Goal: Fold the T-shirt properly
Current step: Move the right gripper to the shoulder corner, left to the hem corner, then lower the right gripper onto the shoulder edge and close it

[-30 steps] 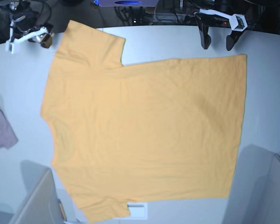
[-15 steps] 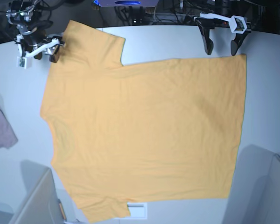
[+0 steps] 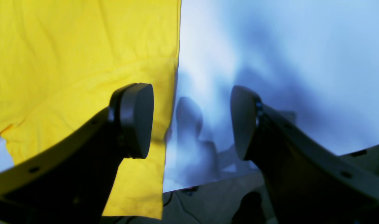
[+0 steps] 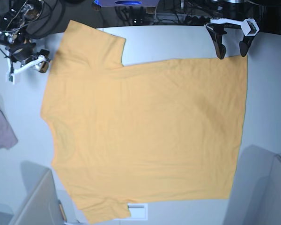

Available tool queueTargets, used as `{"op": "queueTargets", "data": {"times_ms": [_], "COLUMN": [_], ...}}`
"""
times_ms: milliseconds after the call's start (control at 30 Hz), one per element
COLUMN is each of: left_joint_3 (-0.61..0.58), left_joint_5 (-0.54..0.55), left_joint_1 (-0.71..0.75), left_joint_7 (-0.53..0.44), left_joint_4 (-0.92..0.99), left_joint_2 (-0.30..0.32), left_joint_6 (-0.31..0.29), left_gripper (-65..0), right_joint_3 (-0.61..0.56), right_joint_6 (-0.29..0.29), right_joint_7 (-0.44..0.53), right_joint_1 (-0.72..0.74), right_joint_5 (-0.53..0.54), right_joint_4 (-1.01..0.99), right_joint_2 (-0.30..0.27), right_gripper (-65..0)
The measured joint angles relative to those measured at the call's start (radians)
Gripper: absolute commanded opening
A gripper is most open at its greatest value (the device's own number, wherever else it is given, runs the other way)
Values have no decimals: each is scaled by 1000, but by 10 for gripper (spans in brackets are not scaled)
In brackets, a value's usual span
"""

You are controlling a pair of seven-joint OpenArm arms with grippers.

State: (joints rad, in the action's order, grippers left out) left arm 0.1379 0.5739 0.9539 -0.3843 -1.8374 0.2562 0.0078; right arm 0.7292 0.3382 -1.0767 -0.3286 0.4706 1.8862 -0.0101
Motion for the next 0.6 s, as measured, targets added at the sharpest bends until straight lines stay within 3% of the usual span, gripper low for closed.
{"op": "queueTargets", "data": {"times_ms": [267, 600], "left_joint_3": [0, 0], "left_joint_5": [0, 0], "left_joint_1": [-1, -1], "left_joint_7": [0, 0], "left_joint_4": [0, -2], "left_joint_2": [2, 2], "left_joint_6": [0, 0], "left_gripper": [-165, -165], "right_joint_3": [-5, -7], "right_joint_6": [2, 3], "right_joint_7": [-9, -9], "right_joint_1": [0, -2], "right_joint_5": [0, 0], "right_joint_4": [-6, -6], "right_joint_2": [63, 71], "right_gripper": [-290, -290]}}
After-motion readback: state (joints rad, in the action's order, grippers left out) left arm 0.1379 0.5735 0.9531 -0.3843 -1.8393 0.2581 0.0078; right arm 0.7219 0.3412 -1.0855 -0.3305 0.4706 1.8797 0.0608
